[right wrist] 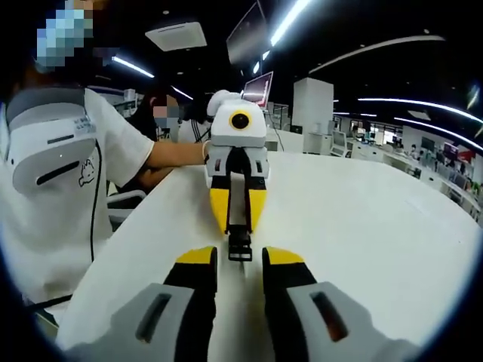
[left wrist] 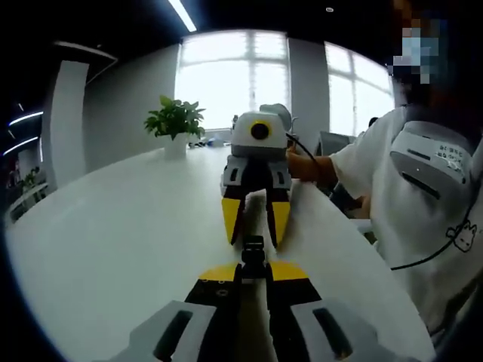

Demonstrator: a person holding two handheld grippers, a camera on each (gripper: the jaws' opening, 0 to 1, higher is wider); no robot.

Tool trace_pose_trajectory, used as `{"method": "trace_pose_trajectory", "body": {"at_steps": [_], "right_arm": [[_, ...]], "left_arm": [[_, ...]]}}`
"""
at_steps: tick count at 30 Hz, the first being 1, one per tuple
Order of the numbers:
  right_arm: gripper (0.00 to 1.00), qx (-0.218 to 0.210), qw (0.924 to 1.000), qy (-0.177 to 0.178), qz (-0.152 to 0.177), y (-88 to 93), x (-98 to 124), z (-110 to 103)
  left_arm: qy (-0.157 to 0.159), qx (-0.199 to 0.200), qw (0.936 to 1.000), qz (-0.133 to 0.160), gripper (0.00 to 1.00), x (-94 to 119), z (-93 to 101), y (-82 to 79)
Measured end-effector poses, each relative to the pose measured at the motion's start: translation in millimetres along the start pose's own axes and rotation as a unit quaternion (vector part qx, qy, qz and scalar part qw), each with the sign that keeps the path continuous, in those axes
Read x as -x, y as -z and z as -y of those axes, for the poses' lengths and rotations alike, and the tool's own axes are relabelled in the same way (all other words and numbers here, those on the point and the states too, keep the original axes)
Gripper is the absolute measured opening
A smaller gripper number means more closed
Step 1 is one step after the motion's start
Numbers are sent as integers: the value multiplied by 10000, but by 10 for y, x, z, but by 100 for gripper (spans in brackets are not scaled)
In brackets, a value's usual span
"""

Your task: Snap the two parts of the plastic buckle together until the buckle closes and remains connected.

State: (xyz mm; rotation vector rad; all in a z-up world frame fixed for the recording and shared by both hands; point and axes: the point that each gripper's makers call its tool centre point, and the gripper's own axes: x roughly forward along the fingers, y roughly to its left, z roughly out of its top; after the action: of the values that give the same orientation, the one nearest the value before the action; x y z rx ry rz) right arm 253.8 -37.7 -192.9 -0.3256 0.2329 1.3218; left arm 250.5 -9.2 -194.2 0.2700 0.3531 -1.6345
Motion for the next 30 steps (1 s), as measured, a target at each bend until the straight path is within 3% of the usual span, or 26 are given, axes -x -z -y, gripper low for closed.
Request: {"method": "trace_pose_trajectory", "body": {"at_steps": [15,30], "right_arm": [[20,11,9997,59,227,-105,-11,-12],[13,56,9997,121,189,-104,-8,2]], "left_arm": [[-76,-142,9999,45,11,8,34,-67],[-54,-173,9998,100,12,5,51,-102]]}}
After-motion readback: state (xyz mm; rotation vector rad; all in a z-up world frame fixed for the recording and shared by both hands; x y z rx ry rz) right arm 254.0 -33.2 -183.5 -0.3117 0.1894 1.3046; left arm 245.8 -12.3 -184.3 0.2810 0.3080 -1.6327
